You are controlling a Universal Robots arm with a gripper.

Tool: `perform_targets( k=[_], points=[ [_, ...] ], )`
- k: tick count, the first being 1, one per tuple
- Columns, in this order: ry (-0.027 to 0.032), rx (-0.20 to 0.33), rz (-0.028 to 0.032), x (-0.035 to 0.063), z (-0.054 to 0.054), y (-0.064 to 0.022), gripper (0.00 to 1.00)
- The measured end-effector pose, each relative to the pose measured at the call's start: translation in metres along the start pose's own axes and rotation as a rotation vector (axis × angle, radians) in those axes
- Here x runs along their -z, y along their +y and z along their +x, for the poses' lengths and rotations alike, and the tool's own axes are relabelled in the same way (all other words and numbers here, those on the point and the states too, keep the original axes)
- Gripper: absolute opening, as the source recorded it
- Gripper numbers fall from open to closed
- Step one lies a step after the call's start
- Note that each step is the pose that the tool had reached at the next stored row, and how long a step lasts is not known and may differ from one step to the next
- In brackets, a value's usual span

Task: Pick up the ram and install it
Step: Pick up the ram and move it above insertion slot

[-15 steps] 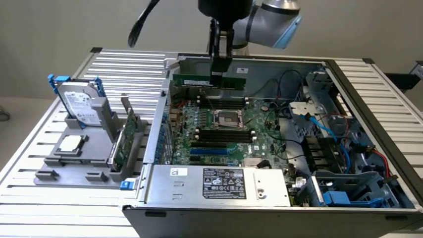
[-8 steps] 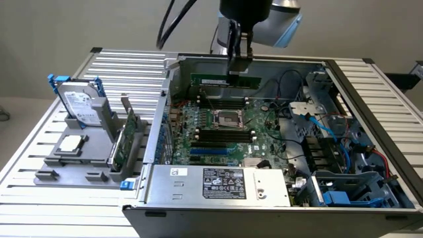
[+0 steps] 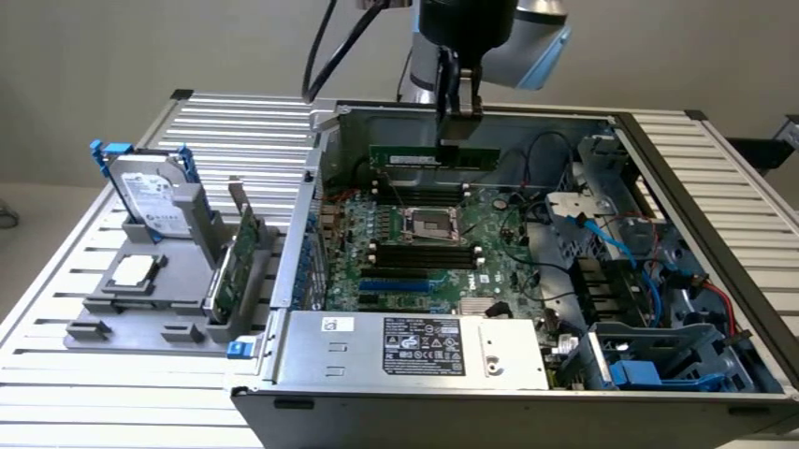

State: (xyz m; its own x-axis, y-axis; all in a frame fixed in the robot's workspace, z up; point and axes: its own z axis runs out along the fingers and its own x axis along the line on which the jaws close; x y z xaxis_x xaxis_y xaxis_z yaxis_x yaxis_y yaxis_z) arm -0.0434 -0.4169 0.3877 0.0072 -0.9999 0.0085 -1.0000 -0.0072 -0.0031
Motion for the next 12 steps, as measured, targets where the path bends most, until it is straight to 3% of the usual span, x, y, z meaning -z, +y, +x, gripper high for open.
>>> perform_targets(
  k=[8, 12],
  points=[
    [0.0084, 0.004, 0.0002, -0.0141, -0.019, -0.0034, 0.14],
    [0.021, 0.005, 0.0001, -0.0199, -0.027, -0.0072, 0.14]
  ],
)
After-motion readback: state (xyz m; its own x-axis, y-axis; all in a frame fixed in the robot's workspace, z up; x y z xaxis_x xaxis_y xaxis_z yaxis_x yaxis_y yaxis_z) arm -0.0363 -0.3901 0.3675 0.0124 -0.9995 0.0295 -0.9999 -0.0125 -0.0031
